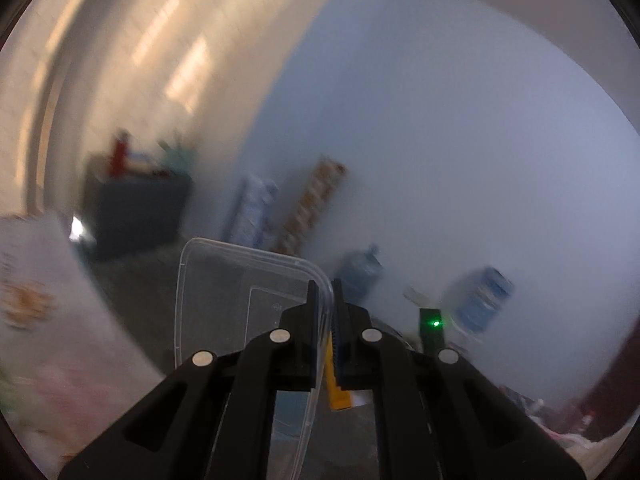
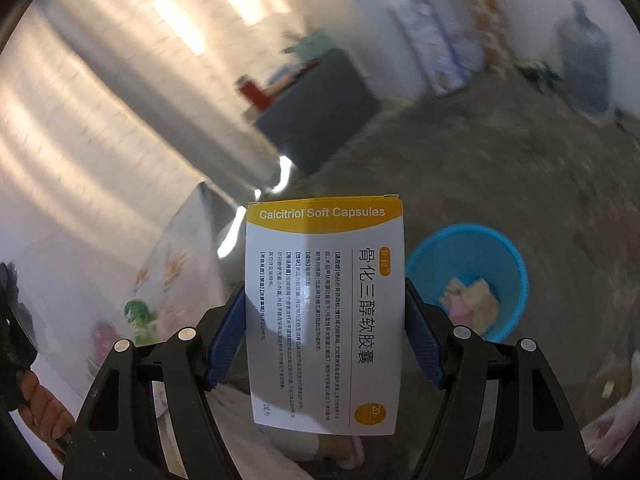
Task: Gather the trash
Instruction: 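Carry plastic box and Calcitriol box over the blue wastebasket and open both tools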
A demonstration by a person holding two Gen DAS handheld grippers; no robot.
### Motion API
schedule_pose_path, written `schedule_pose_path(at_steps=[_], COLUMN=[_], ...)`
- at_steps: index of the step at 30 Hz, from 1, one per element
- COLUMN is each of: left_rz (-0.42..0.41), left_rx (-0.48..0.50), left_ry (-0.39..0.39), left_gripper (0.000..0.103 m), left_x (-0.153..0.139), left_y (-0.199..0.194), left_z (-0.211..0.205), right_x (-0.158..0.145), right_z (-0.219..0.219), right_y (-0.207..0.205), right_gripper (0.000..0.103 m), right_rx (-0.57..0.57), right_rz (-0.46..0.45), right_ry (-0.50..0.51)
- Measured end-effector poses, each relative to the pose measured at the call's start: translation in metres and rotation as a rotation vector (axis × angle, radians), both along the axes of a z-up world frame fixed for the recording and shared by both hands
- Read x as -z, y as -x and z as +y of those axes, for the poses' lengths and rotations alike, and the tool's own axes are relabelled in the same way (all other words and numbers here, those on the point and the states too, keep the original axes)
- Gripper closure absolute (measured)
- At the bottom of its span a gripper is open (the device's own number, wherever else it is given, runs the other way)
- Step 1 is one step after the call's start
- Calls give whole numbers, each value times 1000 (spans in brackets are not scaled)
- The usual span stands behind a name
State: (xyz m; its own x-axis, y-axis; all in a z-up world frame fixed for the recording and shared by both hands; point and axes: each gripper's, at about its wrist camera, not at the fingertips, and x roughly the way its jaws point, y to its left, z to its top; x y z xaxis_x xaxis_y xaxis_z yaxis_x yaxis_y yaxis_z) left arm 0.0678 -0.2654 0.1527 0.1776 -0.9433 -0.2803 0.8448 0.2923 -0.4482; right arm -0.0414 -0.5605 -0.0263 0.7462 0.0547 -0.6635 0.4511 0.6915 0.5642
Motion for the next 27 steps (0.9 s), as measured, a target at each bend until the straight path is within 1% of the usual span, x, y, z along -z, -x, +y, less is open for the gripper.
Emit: schedule_pose_path(at_steps=[1, 2, 3, 4, 7, 8, 10, 11, 13, 14, 15, 16, 18, 21, 23, 24, 25, 26, 27], left_rz=[18, 29, 37, 60, 114, 130, 173, 195, 247, 264, 276, 284, 279, 254, 276, 296, 324, 343, 370], left_rx=[32, 46, 54, 72, 95, 101, 107, 109, 106, 106, 105, 100, 90, 75, 67, 57, 41, 26, 7], left_ry=[-32, -63, -89, -135, -225, -262, -330, -354, -418, -436, -456, -488, -530, -615, -682, -702, -725, -738, -739], left_gripper=[98, 98, 98, 98, 98, 98, 98, 98, 98, 98, 98, 98, 97, 97, 89, 74, 52, 46, 43], left_x=[9, 17, 22, 37, 73, 88, 120, 132, 162, 172, 182, 195, 213, 242, 265, 275, 285, 290, 296], left_y=[2, 3, 4, 4, 2, 1, -6, -7, -13, -16, -18, -20, -21, -27, -35, -40, -45, -50, -56], left_z=[-29, -51, -67, -95, -146, -165, -199, -208, -235, -245, -253, -265, -280, -303, -316, -318, -319, -316, -313], right_x=[7, 20, 26, 33, 55, 67, 80, 92, 105, 115, 119, 126, 140, 155, 163, 170, 175, 181, 189], right_z=[-6, -14, -23, -30, -51, -57, -67, -71, -73, -76, -78, -83, -89, -101, -107, -110, -112, -113, -114], right_y=[7, 12, 14, 16, 25, 24, 21, 18, 20, 16, 14, 11, 6, -1, -5, -9, -12, -16, -22], right_gripper=[35, 35, 35, 35, 35, 35, 35, 35, 35, 35, 35, 34, 34, 34, 34, 34, 34, 34, 34], right_rx=[17, 39, 52, 66, 99, 111, 120, 129, 131, 136, 138, 141, 154, 181, 192, 196, 197, 195, 192], right_rz=[4, 10, 15, 20, 37, 50, 65, 82, 97, 111, 120, 129, 147, 167, 181, 198, 213, 231, 258], right_ry=[-17, -38, -52, -66, -109, -130, -154, -169, -189, -200, -206, -216, -235, -253, -251, -244, -240, -236, -226])
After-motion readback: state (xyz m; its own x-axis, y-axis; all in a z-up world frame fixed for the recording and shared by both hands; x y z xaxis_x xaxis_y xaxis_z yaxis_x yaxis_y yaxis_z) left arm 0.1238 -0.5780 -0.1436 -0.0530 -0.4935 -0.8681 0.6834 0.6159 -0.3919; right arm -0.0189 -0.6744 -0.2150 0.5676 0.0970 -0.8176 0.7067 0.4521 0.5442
